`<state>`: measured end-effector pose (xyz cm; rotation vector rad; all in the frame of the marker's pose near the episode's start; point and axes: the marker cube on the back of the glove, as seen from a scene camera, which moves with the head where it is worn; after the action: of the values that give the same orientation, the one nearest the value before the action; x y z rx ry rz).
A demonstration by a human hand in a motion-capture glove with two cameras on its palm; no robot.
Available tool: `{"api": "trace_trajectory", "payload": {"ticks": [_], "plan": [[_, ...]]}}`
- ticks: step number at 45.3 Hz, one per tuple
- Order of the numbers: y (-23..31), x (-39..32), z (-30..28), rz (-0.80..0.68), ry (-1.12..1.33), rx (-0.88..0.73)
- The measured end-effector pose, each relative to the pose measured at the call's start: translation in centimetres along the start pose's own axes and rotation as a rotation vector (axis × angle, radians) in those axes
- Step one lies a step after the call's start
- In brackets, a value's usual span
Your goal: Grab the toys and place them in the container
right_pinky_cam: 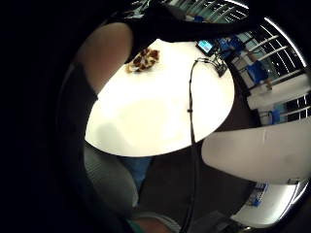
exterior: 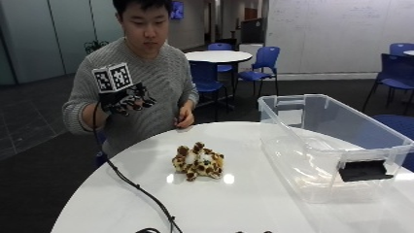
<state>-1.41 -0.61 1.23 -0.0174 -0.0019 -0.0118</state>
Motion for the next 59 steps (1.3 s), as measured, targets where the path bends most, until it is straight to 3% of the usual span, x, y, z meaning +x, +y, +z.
{"api": "trace_trajectory", "payload": {"ticks": [17, 29, 35, 54, 59], "plan": [[-1.8, 1.4, -1.4, -0.007, -0.019, -0.016], [-17.6, 1.4, -1.0, -0.062, 0.032, -0.043], [-22.2, 1.9, 0.8, -0.029, 0.0, -0.097], [-24.3, 3.2, 11.6, 0.092, 0.041, -0.364], [-23.8, 3.0, 13.9, 0.125, 0.111, -0.352]]}}
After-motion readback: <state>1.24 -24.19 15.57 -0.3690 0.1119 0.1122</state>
